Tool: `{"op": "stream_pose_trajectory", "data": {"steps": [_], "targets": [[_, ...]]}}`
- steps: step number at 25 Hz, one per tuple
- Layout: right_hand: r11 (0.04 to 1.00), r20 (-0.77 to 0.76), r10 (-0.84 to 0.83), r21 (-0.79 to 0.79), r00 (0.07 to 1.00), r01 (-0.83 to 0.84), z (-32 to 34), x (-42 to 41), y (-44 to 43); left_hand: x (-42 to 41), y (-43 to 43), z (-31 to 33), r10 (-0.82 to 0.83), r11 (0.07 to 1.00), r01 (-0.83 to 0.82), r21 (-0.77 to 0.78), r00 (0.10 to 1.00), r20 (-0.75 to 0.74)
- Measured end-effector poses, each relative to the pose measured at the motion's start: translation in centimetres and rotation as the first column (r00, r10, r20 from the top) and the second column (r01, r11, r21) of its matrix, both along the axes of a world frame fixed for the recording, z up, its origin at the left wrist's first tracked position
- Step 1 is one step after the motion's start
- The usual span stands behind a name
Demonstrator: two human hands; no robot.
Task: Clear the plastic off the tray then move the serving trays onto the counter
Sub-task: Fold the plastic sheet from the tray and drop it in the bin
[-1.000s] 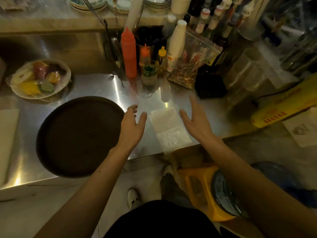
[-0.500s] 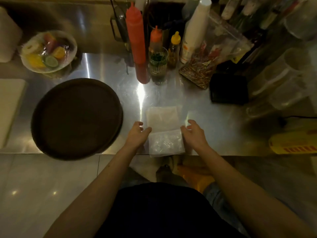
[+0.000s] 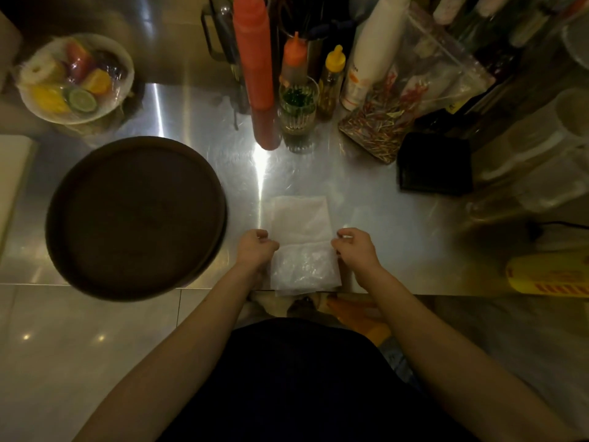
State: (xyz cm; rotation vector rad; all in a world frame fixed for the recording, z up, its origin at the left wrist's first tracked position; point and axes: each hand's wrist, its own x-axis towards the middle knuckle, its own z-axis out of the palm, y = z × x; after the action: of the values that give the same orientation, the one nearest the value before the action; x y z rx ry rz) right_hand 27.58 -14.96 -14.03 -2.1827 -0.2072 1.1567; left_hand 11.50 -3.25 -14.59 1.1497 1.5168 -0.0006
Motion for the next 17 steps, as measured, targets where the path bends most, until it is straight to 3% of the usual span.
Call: {"op": "stream_pose_trajectory", "data": {"steps": [8, 17], "targets": [[0.99, -0.114, -0.071, 0.116, 0.991, 0.084, 1.2, -0.5, 1.9, -1.2, 2.0, 2.1, 0.107, 0.992, -0.089, -0.091, 0.969, 0.223], [0.946, -0.223, -0.084, 0.29, 0.971, 0.149, 4.0, -0.2, 4.3, -3.7, 6.2, 6.4, 0.074, 0.989, -0.012, -0.145, 0.898, 0.433]]}}
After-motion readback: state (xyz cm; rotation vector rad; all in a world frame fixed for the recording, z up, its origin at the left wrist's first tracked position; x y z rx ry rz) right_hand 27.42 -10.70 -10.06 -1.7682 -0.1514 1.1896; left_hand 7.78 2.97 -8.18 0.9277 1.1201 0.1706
